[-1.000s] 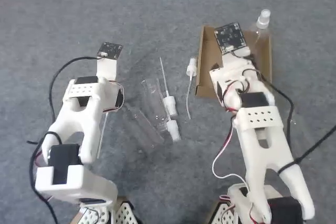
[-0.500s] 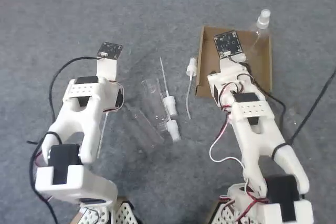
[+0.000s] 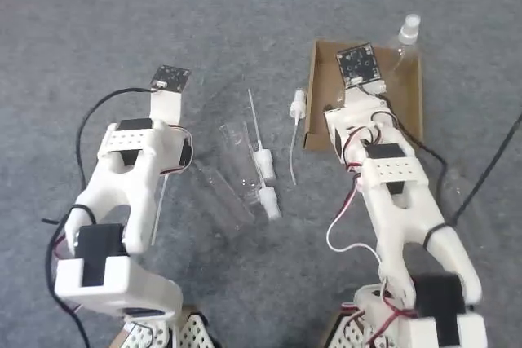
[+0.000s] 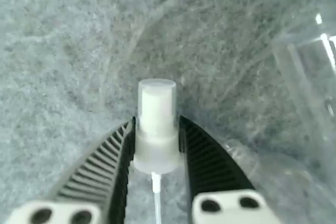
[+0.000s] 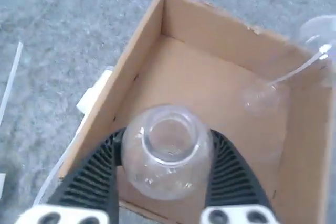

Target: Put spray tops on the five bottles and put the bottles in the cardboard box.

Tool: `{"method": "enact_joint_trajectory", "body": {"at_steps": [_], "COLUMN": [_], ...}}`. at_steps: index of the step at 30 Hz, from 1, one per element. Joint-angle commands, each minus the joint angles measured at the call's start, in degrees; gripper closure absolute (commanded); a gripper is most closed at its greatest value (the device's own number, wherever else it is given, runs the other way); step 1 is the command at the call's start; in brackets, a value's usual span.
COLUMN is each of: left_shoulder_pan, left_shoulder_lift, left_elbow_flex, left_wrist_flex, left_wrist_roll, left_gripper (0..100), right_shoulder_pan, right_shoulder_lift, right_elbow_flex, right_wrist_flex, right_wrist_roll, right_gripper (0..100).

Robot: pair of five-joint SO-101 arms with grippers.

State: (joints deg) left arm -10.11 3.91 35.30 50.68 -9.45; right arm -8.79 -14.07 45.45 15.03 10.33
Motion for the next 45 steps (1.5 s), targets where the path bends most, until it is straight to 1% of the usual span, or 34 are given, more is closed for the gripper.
{"method": "enact_joint_trajectory", "body": {"at_steps": [1,3,6,10,13,15,16,18,19,21,24,27,30,38,40,43,45], "left_shoulder_pan": [0.18,0.18,-0.09,-0.09,0.26,-0.18,-0.26,-0.26,-0.18,-0.09,0.09,1.05,2.99,10.73,12.40,13.19,13.19], "left_shoulder_lift": [-3.34,-3.34,-3.34,-3.34,-3.96,-4.40,-5.01,-6.95,-8.18,-11.34,-17.14,-24.18,-31.38,-45.19,-47.03,-48.44,-48.53], "left_elbow_flex": [-0.13,0.04,0.22,-0.04,-1.36,-4.35,-5.76,-9.19,-11.12,-15.16,-19.91,-21.23,-20.18,-16.66,-15.87,-14.46,-14.20], "left_wrist_flex": [-1.58,-2.46,-3.34,-3.43,-3.43,-2.73,-1.67,2.11,4.31,8.09,11.78,13.36,13.63,13.36,13.54,13.54,13.54], "left_wrist_roll": [0.62,0.70,0.79,0.62,0.44,0.62,0.79,0.88,0.97,2.99,5.63,6.15,8.00,14.51,14.59,14.59,14.59], "left_gripper": [99,99,99,99,99,99,99,99,99,99,99,99,99,99,99,99,99], "right_shoulder_pan": [0.66,0.66,0.57,-0.40,-3.12,-4.79,-5.49,-7.34,-8.04,-8.66,-7.69,-6.02,-5.58,-5.58,-5.85,-5.67,-5.85], "right_shoulder_lift": [-9.71,-14.29,-20.09,-25.36,-27.56,-28.00,-28.00,-27.91,-27.91,-28.00,-27.91,-28.62,-28.62,-28.53,-28.62,-28.62,-28.62], "right_elbow_flex": [-5.10,-6.15,-10.02,-14.51,-14.15,-13.27,-12.57,-9.85,-7.82,-2.99,5.63,14.07,19.52,22.42,23.12,23.38,24.26], "right_wrist_flex": [1.45,4.00,10.68,24.13,32.84,37.41,39.34,41.89,41.54,37.41,25.89,14.46,7.87,7.52,7.52,7.52,7.43], "right_wrist_roll": [-0.26,-0.44,-0.53,-0.62,-0.09,0.35,1.67,4.31,4.75,3.52,1.23,0.00,-2.11,-2.20,-2.46,-2.55,-2.64], "right_gripper": [96.2,96.2,96.2,96.5,96.9,99.5,99.2,99.2,99.2,99.2,99.2,99.2,99.2,98.7,93.7,82.9,79.0]}}
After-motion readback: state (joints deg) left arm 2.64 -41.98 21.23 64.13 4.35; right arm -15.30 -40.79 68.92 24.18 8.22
